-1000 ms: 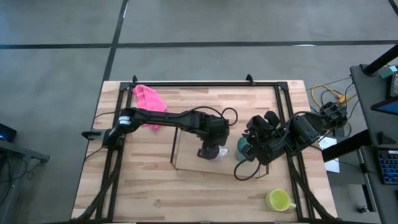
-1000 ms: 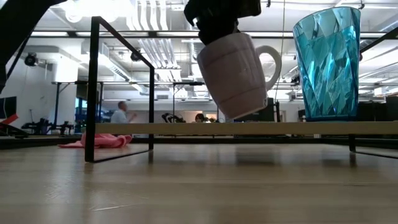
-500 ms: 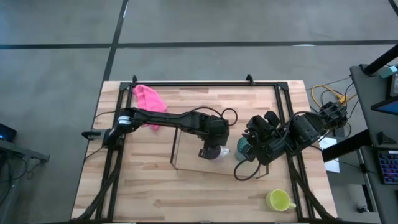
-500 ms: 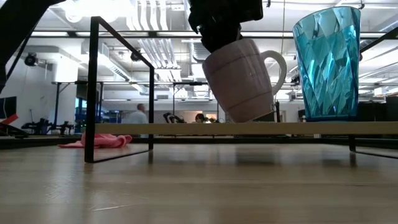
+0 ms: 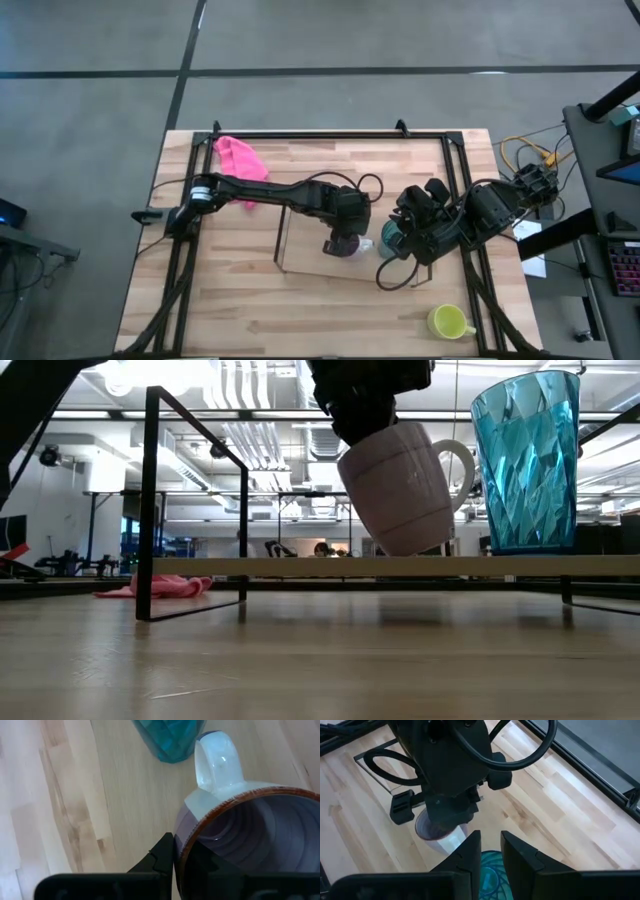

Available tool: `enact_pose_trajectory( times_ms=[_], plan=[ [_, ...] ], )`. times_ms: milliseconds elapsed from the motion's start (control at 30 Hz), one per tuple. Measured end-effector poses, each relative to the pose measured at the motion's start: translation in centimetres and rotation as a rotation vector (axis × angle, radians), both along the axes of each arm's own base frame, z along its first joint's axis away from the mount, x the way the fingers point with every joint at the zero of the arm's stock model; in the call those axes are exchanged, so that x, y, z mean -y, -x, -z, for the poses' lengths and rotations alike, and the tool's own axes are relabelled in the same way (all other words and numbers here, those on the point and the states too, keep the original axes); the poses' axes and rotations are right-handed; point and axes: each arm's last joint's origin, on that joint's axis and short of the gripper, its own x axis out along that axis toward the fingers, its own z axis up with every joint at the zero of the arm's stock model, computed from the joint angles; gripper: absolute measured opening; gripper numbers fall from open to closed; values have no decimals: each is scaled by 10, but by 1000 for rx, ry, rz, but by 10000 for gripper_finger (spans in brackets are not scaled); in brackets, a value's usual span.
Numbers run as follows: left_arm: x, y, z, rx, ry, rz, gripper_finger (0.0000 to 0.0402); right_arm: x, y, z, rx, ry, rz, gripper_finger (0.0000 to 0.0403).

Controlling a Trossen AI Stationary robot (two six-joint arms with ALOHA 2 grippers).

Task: Stack small to large cups/mugs on shelf
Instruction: Put purple mug on the shelf

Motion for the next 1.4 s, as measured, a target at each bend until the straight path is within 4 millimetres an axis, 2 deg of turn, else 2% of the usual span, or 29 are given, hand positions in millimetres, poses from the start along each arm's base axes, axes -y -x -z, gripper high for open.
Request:
enact_pose_trajectory(
  times_ms=[333,733,1400],
  plan=[
    [0,0,0,-1,1,-1,11,0,0,0,1,-1,2,68],
    [0,-1,-1,12,4,-1,71,0,0,0,4,-4,2,68],
    [0,-5,-3,55,-3,-5,73,-1,-1,-1,15,-10,2,68]
  ],
)
